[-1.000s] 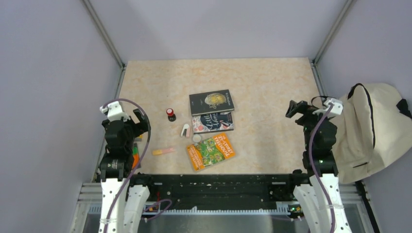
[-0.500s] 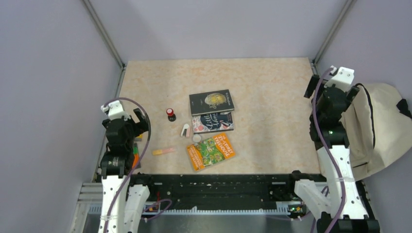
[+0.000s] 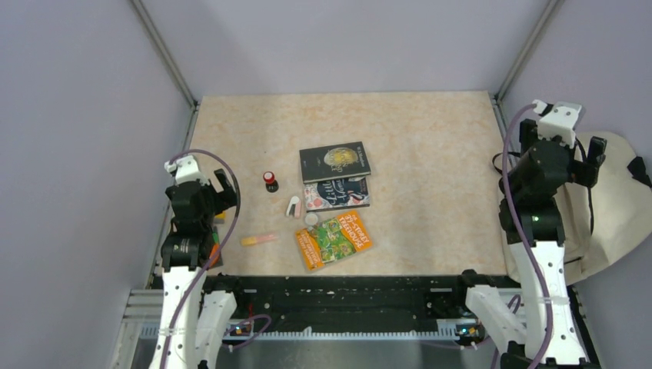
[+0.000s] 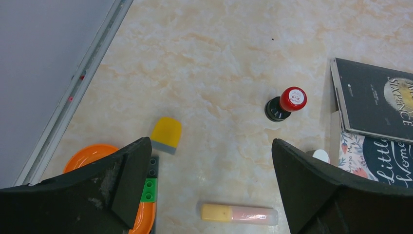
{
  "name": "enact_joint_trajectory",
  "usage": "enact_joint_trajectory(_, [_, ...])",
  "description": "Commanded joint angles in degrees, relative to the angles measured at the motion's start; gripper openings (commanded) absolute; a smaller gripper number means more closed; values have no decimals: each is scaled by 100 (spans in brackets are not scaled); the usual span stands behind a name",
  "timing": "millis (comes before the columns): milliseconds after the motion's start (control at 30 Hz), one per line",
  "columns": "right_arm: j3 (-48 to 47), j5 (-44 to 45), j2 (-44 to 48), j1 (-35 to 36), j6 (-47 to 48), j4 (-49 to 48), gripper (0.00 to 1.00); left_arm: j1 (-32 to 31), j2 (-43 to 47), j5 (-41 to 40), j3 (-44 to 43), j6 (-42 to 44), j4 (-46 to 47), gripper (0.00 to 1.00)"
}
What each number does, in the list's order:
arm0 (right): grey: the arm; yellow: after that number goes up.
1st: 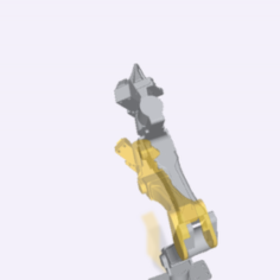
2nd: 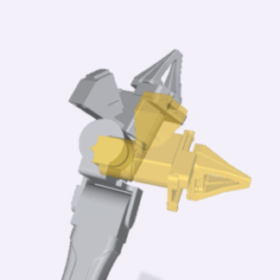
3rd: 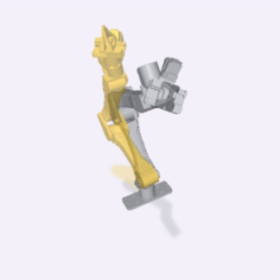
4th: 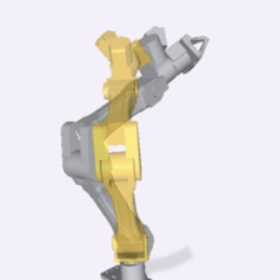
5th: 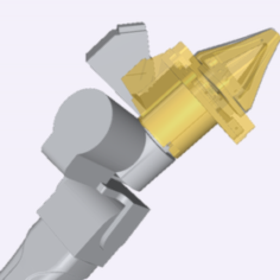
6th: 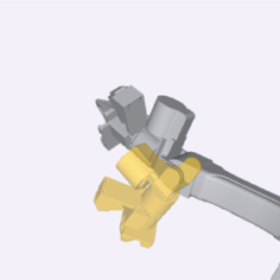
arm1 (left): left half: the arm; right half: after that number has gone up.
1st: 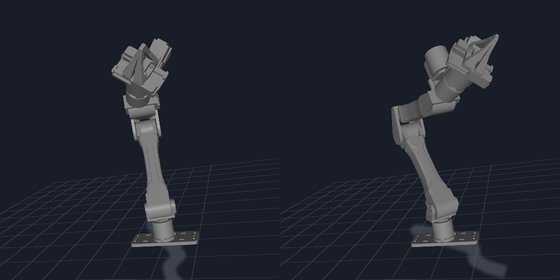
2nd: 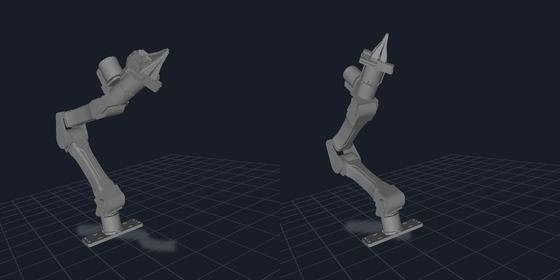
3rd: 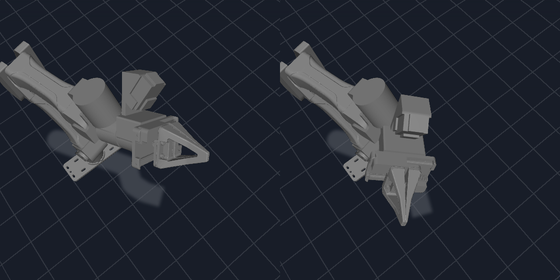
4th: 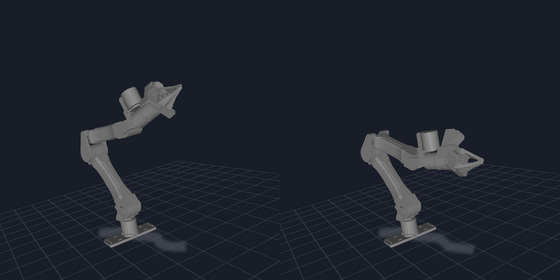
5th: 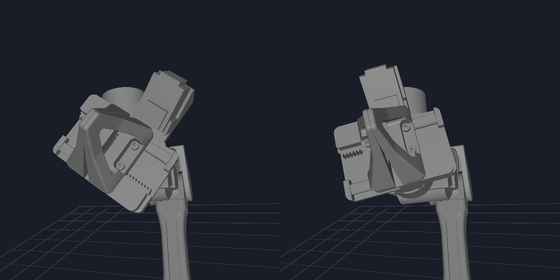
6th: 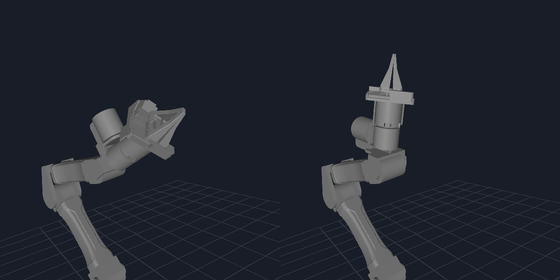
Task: Pack the student bag
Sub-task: Pick up the student bag at the center of the board.
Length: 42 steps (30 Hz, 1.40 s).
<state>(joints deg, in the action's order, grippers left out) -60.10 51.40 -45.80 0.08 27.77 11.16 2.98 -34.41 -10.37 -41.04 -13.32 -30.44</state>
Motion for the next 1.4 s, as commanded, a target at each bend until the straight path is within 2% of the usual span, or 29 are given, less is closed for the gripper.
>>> enact_joint_trajectory(0, [-377, 598, 46, -43, 408, 101, 99, 35, -40, -19, 14, 58, 257, 98])
enact_joint_trajectory(100, [-387, 433, -97, -232, 107, 356, 99, 36, 4, 2, 2, 37, 257, 98])
enact_joint_trajectory(267, [-659, -719, -530, -1482, -645, 1354, 99, 35, 88, 178, -21, -74, 305, 98])
enact_joint_trajectory(333, [-624, -972, -625, -1714, -746, 1449, 99, 35, 114, 293, -29, -138, 367, 98])
enact_joint_trajectory(533, [-499, -1641, -577, -1730, -906, 1481, 99, 35, 75, 266, -47, -127, 395, 98])
enact_joint_trajectory(733, [-520, -1238, -1082, -1730, -1103, 1854, 99, 36, 79, 308, -47, -109, 411, 98])
enact_joint_trajectory(867, [-555, -1219, -1047, -1730, -1328, 1941, 98, 36, 123, 290, -58, -100, 412, 97])
enact_joint_trajectory(1000, [-742, -1204, -1014, -1730, -1392, 2052, 76, 36, 135, 318, -101, -100, 433, 97])
enact_joint_trajectory(1067, [-895, -1206, -1050, -1729, -1376, 2129, 55, 36, 120, 364, -165, -100, 458, 97])
enact_joint_trajectory(1267, [-1272, -1231, -1133, -1730, -1378, 2290, 6, 36, 49, 301, -332, 5, 540, 97])
enact_joint_trajectory(1300, [-1312, -1282, -1133, -1730, -1387, 2311, 0, 36, 66, 257, -345, 24, 551, 97])
enact_joint_trajectory(1367, [-1373, -1428, -1100, -1729, -1365, 2314, 0, 35, 83, 225, -353, 59, 579, 97])
